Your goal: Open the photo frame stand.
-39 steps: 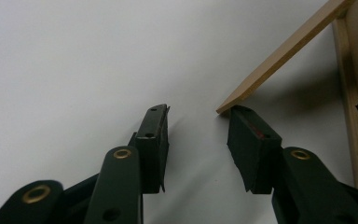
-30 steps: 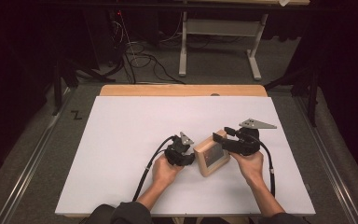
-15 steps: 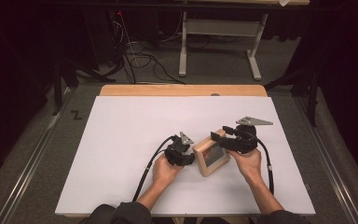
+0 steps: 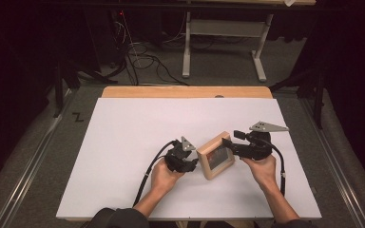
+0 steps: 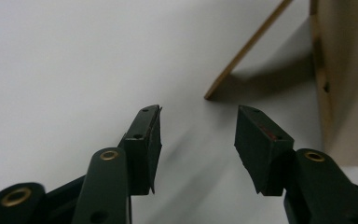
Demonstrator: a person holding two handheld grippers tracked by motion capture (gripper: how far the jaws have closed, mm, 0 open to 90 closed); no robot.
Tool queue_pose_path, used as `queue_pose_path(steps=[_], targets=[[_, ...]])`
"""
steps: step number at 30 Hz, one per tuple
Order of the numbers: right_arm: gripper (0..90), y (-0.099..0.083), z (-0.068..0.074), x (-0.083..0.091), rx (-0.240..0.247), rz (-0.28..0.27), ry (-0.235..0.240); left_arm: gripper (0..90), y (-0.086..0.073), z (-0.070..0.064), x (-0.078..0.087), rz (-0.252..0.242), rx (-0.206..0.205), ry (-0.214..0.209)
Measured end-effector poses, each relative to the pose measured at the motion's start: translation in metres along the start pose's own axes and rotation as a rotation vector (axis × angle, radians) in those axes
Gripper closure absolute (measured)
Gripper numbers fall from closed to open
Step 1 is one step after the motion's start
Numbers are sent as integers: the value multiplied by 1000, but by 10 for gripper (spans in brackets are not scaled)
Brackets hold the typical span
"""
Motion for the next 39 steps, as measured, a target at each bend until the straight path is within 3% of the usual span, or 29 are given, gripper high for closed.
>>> queue_pose_path(steps=[11, 13, 20, 29, 39], targets=[[356, -29, -16, 1, -21, 78, 19, 414, -9, -19, 26, -5, -28, -81], [363, -33, -18, -1, -20, 87, 16, 391, -8, -27, 29, -10, -24, -122], [363, -43, -25, -5, -35, 119, 32, 331, 0, -43, 30, -24, -15, -140], [363, -48, -21, -14, -39, 148, 75, 370, 13, -54, 23, -47, 17, -162], [367, -52, -17, -18, -45, 173, 109, 458, 15, -52, 22, -35, 50, -168]])
Point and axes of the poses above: each handheld gripper's, and its own axes: x roughly backward along the jaws, y roughly out of its top, z roughly to its left, the point moved 9 cm from there along -x, roughly forward along the jaws, and after that the axes turned 13 degrees about y, right-handed, at the moved point
